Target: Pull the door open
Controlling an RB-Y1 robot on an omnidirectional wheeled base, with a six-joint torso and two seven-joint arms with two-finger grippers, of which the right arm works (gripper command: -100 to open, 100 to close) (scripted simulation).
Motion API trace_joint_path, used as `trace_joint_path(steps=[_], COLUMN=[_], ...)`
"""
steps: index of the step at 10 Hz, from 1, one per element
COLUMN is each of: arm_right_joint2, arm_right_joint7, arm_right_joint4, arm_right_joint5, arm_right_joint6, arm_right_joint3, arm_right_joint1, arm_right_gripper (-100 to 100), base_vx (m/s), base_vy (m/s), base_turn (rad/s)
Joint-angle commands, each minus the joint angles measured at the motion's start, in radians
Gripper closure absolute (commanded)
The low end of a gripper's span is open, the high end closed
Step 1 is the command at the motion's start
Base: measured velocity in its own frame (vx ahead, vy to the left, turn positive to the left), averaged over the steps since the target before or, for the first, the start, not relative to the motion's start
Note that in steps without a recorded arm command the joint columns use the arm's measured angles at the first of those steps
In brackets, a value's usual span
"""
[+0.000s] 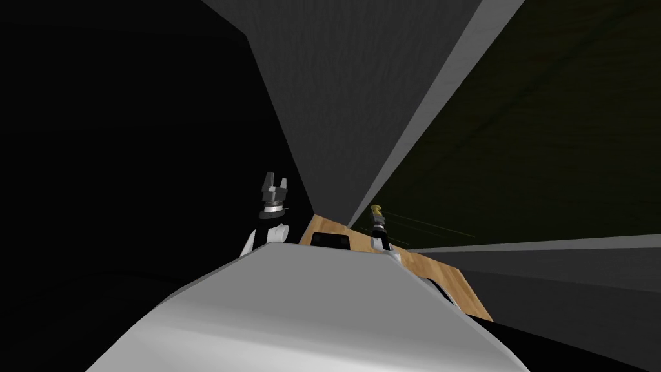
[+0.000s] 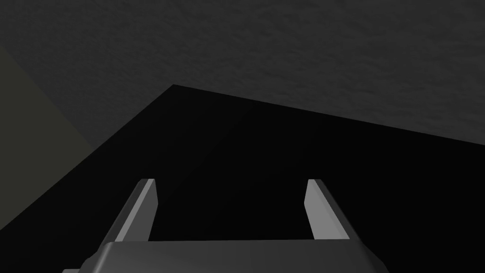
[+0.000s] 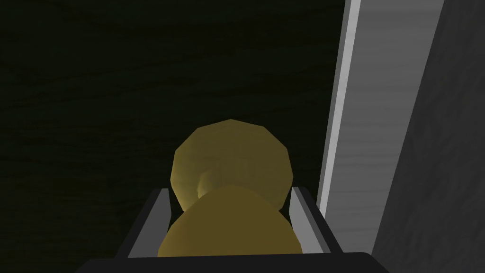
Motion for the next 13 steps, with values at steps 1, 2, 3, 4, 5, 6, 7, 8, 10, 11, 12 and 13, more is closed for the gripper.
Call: trace_joint_path(steps=[1,2,3,4,5,6,7,8,10,11,12,13], arm_right_joint2=[0.002,0.004,0.006,0.009,0.012,0.012,0.012,0.015,0.018,0.018,0.022,0.022], arm_right_joint7=[-0.007,-0.013,-0.019,-0.026,-0.035,-0.035,-0.035,-0.044,-0.055,-0.055,-0.067,-0.067], arm_right_joint4=[-0.003,-0.004,-0.007,-0.009,-0.012,-0.012,-0.012,-0.015,-0.018,-0.018,-0.022,-0.022], arm_right_joint5=[-0.028,-0.05,-0.074,-0.101,-0.132,-0.138,-0.138,-0.174,-0.219,-0.219,-0.262,-0.268], arm_right_joint6=[0.028,0.049,0.073,0.1,0.135,0.135,0.135,0.171,0.213,0.213,0.245,0.25], arm_right_joint3=[0.002,0.003,0.005,0.007,0.009,0.009,0.009,0.012,0.015,0.015,0.018,0.018], arm_right_joint1=[0.0,0.0,-0.001,-0.001,-0.001,-0.001,-0.001,-0.002,-0.002,-0.002,-0.002,-0.002], arm_right_gripper=[100,100,100,100,100,100,100,100,100,100,100,100], base_vx=[-0.016,-0.03,-0.039,-0.045,-0.059,-0.051,-0.028,-0.024,-0.038,-0.02,-0.03,-0.025], base_vy=[0.017,0.036,0.039,0.053,0.047,0.031,0.014,0.012,0.023,0.005,0.006,0.012], base_turn=[-0.102,-0.138,-0.135,-0.116,-0.135,-0.077,-0.013,-0.103,-0.133,0.007,-0.108,-0.077])
